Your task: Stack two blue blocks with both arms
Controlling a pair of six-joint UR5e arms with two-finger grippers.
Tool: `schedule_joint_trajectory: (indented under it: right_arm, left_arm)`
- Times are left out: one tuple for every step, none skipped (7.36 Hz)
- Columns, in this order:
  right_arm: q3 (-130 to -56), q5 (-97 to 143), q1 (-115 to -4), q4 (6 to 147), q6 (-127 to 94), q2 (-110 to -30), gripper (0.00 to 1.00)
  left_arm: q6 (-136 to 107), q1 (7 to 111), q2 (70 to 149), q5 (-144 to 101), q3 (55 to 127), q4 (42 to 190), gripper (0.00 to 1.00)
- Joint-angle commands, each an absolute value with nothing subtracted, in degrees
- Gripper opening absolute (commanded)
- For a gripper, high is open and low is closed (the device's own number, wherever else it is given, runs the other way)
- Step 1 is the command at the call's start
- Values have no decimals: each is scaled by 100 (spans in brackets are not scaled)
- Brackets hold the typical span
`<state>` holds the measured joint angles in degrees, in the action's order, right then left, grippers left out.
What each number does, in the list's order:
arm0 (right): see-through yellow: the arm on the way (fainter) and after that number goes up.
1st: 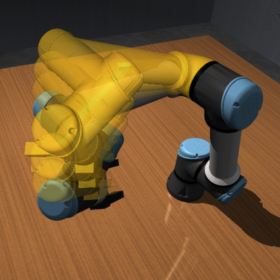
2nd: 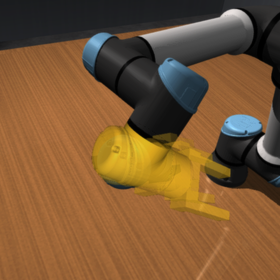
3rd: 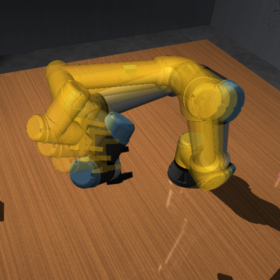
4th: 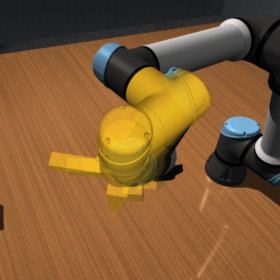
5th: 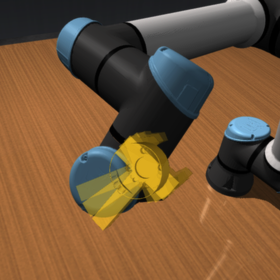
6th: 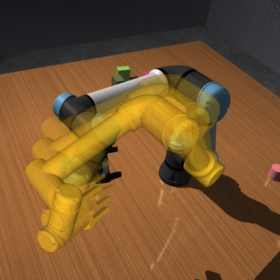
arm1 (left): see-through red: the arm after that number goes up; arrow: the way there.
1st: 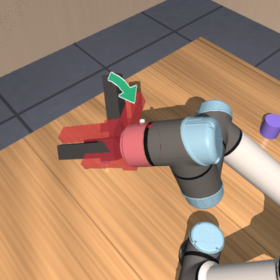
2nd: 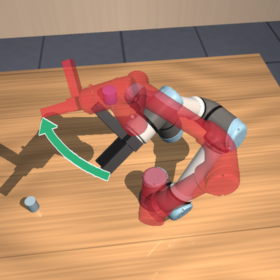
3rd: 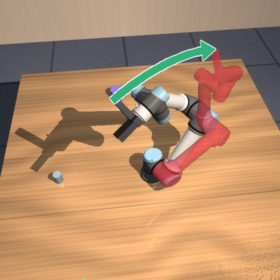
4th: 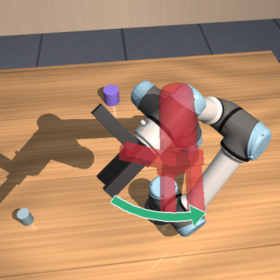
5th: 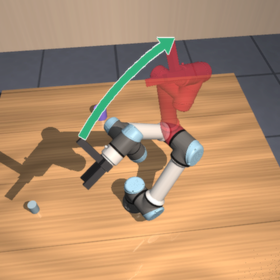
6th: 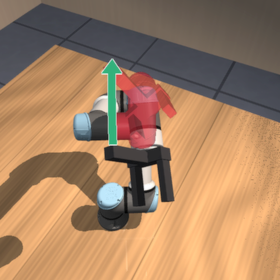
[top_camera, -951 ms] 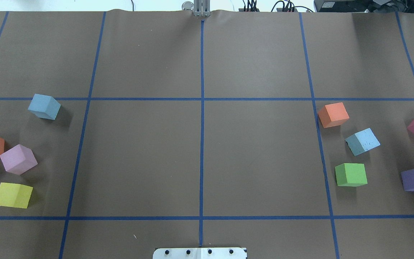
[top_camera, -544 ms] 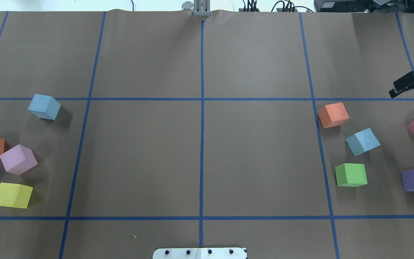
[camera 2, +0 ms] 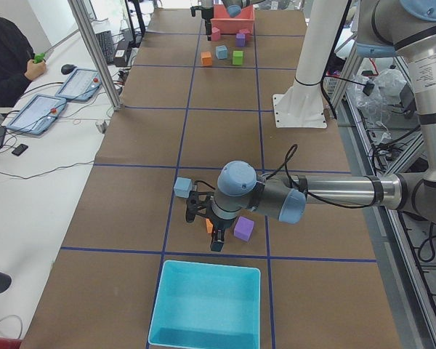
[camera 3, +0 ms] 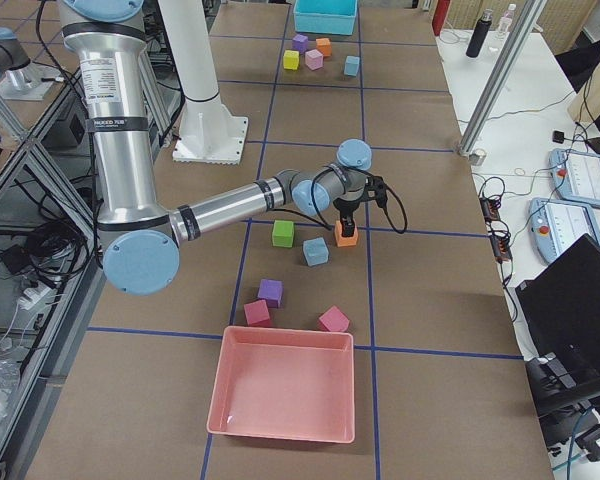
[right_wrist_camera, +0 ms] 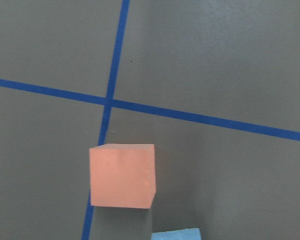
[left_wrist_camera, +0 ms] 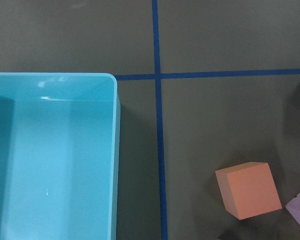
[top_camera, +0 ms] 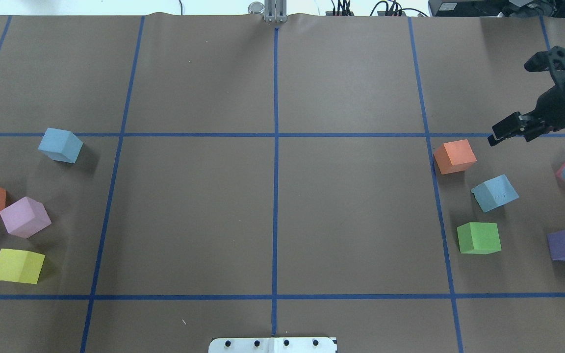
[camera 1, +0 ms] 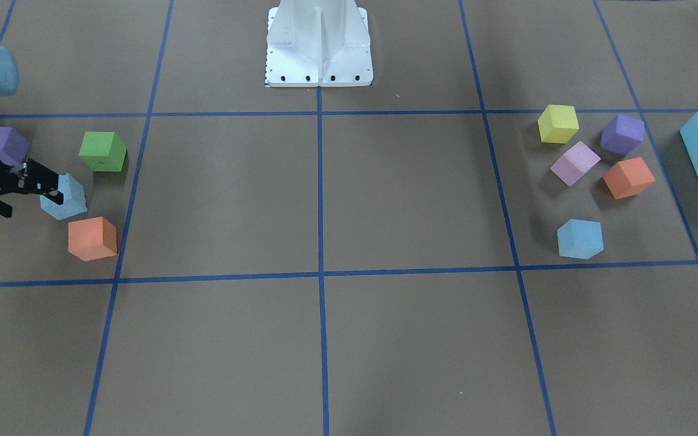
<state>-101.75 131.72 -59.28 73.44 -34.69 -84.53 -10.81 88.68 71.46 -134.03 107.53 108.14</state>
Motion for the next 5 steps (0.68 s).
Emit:
schedule_joint_trajectory:
  right_arm:
    - [-10213, 12730, -5662, 7251, -3132, -8770, 100]
    - [-10213, 12396, -5373, 7251, -3112, -8832, 100]
    - [-10222, 12279, -5214, 7251, -3103, -8859, 100]
    - [-10248, 12252, -5134, 7251, -3094, -8877, 100]
    - [-10248, 12243, -5081, 7251, -3068, -8938, 100]
  left_arm:
    - [-1081, 8868, 7146, -13403, 10749, 10819, 98]
    - [-1081, 8868, 7146, -13412, 10758, 10819, 98]
    - [-1081, 8877, 7146, -13456, 10758, 10819, 98]
    - [-1081, 8868, 7146, -13456, 10749, 10819, 98]
    - [-1081, 8868, 7146, -13456, 10749, 10819, 98]
